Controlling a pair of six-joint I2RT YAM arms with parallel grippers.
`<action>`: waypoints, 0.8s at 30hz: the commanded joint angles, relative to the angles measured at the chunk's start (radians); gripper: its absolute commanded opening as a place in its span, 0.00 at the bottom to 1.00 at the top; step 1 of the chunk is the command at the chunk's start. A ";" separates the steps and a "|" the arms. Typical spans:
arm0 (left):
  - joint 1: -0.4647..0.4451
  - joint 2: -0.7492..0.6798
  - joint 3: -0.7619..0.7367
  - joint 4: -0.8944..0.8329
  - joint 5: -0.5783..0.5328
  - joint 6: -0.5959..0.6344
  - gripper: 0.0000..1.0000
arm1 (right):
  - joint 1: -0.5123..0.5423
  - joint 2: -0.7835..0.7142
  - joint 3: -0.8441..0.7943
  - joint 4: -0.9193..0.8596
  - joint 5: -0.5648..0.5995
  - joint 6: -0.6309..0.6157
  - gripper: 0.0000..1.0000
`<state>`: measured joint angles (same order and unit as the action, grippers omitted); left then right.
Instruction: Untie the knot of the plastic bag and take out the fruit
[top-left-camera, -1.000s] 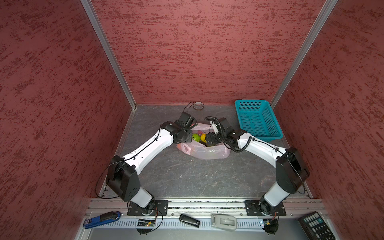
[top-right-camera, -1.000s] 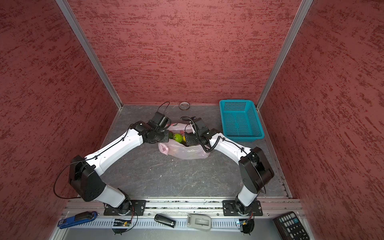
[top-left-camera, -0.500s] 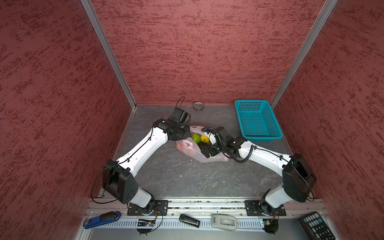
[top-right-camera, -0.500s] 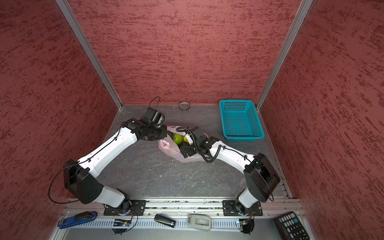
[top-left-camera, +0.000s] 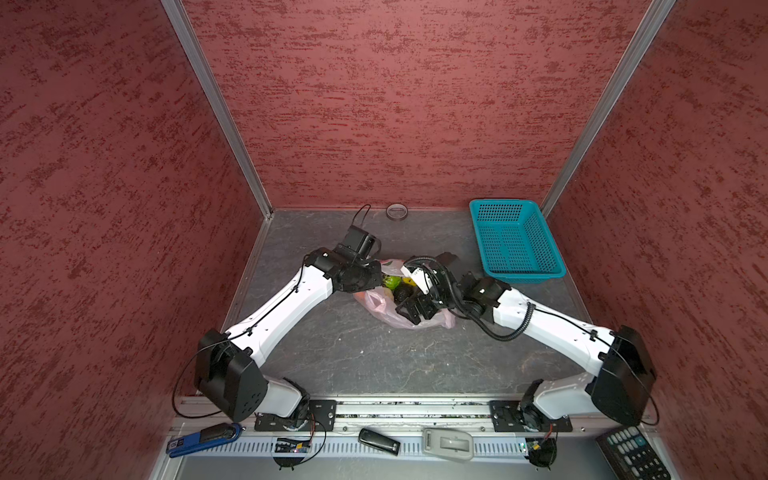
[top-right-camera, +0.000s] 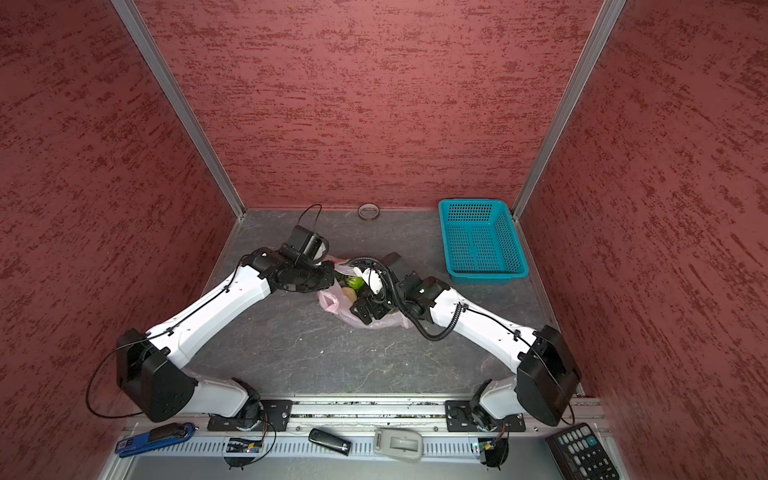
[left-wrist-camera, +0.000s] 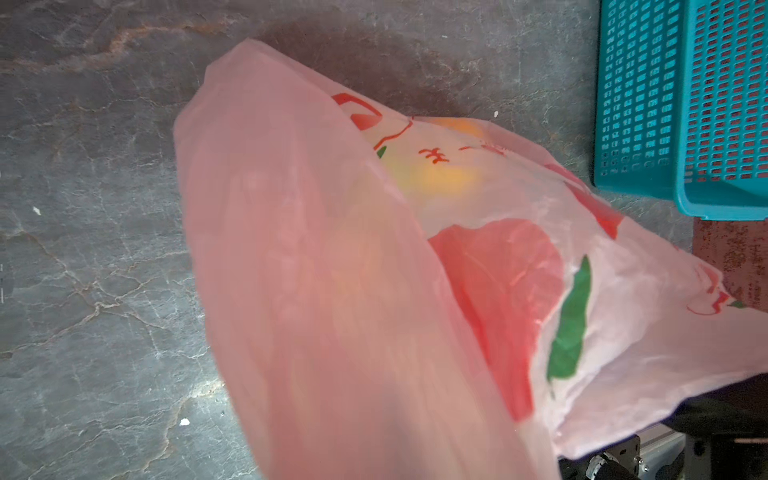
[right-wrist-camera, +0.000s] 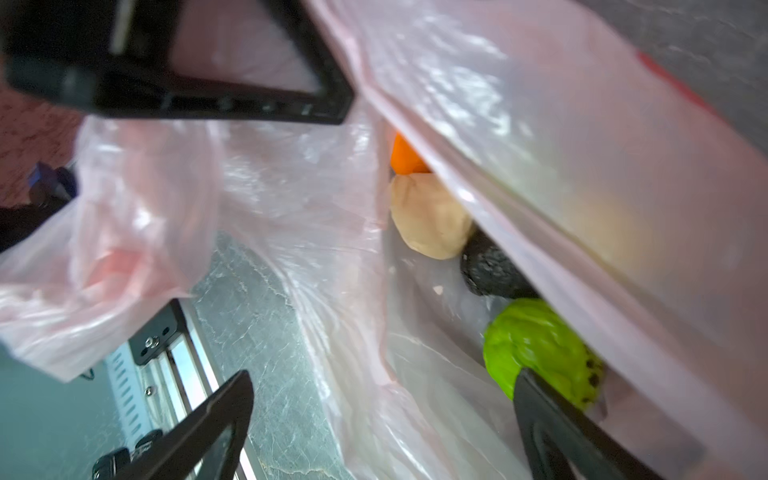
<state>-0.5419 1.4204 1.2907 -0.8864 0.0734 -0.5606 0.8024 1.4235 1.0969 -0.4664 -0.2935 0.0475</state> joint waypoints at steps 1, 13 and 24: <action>-0.004 -0.031 0.003 0.038 0.003 -0.003 0.00 | 0.009 0.054 0.003 -0.054 -0.060 -0.100 0.93; -0.022 -0.089 -0.037 0.063 0.009 0.042 0.00 | -0.013 0.181 0.043 0.010 -0.116 -0.128 0.76; -0.101 -0.177 -0.191 0.094 -0.008 0.109 0.00 | -0.172 0.292 0.188 -0.031 -0.368 -0.078 0.77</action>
<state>-0.6292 1.2728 1.1210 -0.8280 0.0723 -0.4793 0.6682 1.6951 1.2617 -0.4862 -0.5591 -0.0460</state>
